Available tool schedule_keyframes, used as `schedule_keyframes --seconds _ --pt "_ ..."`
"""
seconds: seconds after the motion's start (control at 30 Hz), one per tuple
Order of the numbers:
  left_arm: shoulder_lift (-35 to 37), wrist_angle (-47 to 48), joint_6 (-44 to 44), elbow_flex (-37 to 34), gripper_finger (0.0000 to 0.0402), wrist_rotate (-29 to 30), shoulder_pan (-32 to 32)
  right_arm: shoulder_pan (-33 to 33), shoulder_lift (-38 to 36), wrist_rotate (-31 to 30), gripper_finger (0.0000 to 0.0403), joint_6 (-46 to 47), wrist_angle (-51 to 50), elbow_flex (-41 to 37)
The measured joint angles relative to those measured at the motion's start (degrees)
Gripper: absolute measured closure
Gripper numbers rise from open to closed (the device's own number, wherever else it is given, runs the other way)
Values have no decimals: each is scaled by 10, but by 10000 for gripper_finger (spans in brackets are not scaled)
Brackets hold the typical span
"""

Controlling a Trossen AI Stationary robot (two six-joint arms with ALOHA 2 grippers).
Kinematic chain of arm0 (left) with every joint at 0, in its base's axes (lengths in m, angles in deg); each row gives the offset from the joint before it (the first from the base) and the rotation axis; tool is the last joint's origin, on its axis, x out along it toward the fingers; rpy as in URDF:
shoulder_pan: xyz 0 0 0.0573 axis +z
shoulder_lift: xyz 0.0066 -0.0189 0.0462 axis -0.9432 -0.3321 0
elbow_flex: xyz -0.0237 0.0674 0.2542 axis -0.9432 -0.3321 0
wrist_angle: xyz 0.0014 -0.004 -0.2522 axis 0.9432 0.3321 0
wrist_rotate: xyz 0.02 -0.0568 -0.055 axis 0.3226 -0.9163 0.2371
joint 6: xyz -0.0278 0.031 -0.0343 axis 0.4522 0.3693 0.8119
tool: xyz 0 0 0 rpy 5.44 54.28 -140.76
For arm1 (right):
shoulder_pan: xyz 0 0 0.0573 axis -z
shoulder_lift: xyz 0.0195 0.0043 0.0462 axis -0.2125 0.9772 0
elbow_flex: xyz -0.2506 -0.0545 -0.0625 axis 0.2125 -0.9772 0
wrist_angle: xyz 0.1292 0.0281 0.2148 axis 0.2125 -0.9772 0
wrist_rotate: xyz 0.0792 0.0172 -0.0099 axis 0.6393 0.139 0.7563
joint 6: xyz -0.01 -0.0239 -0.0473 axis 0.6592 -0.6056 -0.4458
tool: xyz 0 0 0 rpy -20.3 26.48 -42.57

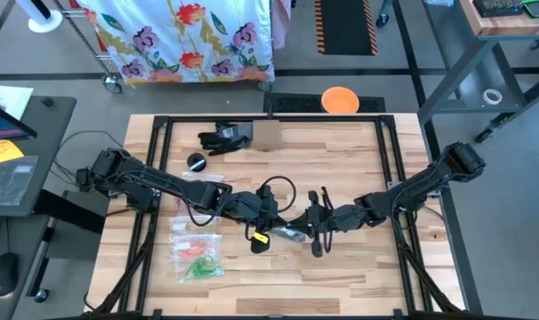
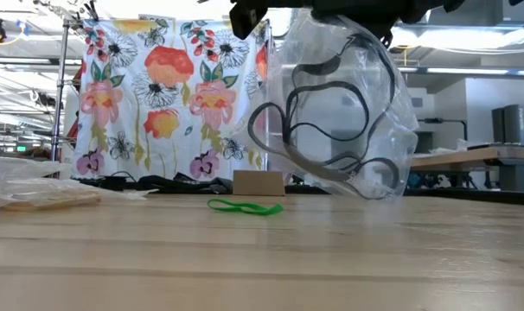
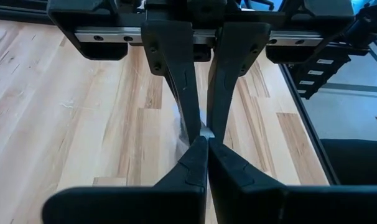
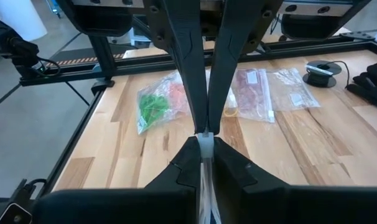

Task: Sort rubber bands
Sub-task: Close the transparent zip bag

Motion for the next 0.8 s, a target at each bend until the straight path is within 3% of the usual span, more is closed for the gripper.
schedule_keyframes --seconds 0.8 --pt "0 17 -7 0 400 2 0 0 0 0 386 15 -33 -1"
